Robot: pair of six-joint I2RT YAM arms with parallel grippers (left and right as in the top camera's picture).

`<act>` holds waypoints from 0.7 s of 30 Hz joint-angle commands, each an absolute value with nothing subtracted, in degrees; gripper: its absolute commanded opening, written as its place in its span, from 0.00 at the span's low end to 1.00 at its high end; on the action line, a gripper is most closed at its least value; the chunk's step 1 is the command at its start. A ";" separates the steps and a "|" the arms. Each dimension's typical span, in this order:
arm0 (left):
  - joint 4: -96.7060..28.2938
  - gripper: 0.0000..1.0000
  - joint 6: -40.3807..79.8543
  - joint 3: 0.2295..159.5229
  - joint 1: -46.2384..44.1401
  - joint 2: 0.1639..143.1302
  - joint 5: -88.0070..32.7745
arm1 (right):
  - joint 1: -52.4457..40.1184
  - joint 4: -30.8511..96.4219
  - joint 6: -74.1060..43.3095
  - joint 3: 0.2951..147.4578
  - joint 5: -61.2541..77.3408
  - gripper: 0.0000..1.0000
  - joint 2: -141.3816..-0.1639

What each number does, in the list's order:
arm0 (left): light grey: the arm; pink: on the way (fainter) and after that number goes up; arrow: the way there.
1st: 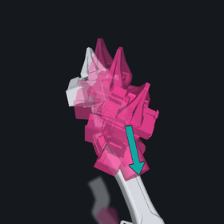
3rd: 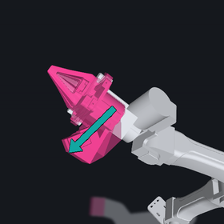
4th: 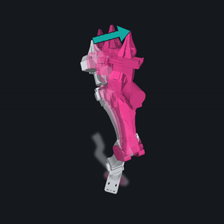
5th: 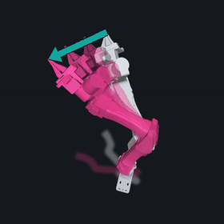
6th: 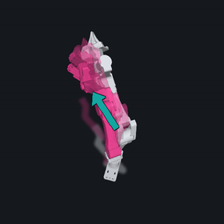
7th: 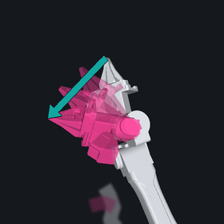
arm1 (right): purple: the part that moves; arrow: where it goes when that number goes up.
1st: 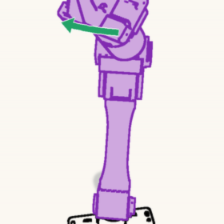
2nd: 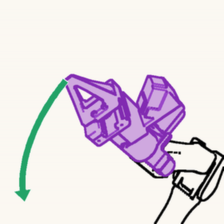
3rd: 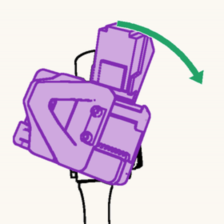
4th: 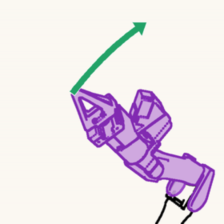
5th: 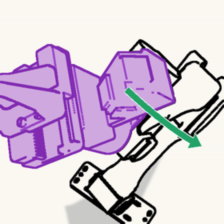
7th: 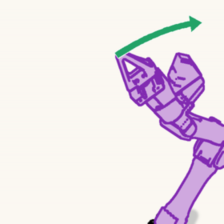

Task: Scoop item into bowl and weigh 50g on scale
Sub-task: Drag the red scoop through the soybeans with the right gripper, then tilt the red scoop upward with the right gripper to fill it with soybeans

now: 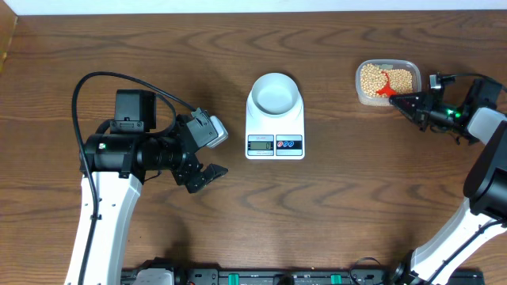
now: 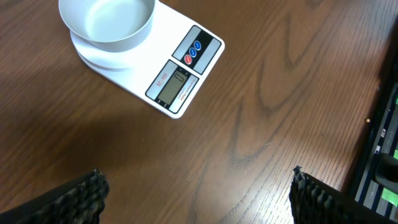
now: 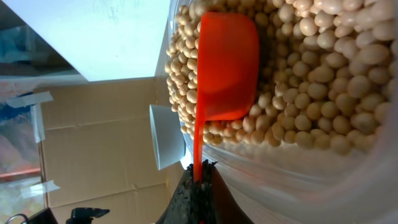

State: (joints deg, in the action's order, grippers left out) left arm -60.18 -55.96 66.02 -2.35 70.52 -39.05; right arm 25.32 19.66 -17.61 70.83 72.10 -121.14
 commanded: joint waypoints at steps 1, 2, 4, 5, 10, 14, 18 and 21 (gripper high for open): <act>-60.38 0.95 -56.75 67.05 -2.15 70.83 -39.20 | 27.07 20.27 -18.22 69.73 67.64 0.01 -123.66; -60.38 0.95 -56.75 67.05 -2.15 70.85 -39.20 | 27.59 20.27 -18.22 69.73 67.64 0.01 -123.66; -60.38 0.95 -56.75 67.05 -2.15 70.85 -39.20 | 28.53 20.27 -18.20 69.73 67.64 0.02 -123.66; -60.38 0.95 -56.75 67.05 -2.15 70.83 -39.20 | 29.10 20.25 -18.22 69.73 67.68 0.02 -123.66; -60.38 0.96 -56.75 67.05 -2.15 70.83 -39.20 | 30.96 20.12 -18.20 69.73 69.25 0.01 -123.66; -60.38 0.95 -56.73 67.05 -2.15 70.85 -39.20 | 31.68 19.88 -18.17 69.73 71.35 0.01 -123.66; -60.38 0.95 -56.75 67.05 -2.15 70.83 -39.20 | 32.51 19.81 -18.17 69.73 74.24 0.01 -123.66; -60.38 0.95 -56.75 67.05 -2.15 70.83 -39.20 | 32.99 19.42 -18.17 69.73 76.42 0.01 -123.66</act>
